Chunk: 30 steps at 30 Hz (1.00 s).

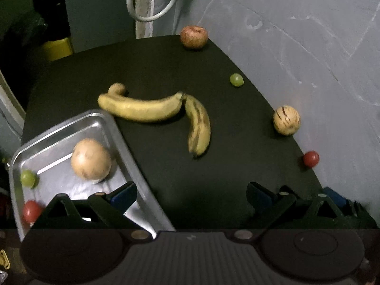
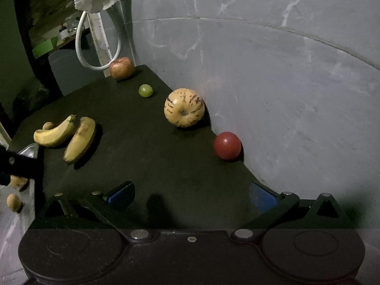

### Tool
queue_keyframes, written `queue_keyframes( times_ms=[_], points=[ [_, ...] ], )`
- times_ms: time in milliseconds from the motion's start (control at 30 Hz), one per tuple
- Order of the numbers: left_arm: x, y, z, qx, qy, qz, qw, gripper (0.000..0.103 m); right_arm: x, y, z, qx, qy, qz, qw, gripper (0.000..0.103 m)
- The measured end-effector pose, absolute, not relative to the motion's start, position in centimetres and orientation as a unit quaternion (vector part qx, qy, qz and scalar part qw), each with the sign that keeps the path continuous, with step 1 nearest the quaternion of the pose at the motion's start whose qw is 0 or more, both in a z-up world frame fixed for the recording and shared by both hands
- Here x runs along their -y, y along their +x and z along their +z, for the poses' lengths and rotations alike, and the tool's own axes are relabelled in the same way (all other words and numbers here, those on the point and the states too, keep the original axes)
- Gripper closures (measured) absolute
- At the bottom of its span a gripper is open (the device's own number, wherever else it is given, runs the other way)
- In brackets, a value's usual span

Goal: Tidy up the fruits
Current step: 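Move both tools back toward the remaining fruits beside the bananas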

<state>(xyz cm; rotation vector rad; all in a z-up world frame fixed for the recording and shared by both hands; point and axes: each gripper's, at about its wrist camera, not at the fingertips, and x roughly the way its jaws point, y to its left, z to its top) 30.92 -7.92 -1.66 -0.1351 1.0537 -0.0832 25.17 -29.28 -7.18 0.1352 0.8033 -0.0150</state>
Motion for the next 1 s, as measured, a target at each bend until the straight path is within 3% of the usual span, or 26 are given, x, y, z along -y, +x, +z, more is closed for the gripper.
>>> queue_keyframes(
  times_ms=[733,1000],
  points=[
    [9.6,39.6,-5.7,-0.499,-0.049,-0.063,0.863,0.003,28.4,28.5,-8.7,-0.372,0.079,-0.065,0.923,0.006],
    [10.0,40.6,-6.4,-0.501,-0.067,-0.078,0.859,0.016,28.2,29.4,-8.8,-0.362,0.086,-0.075,0.925,0.009]
  ],
)
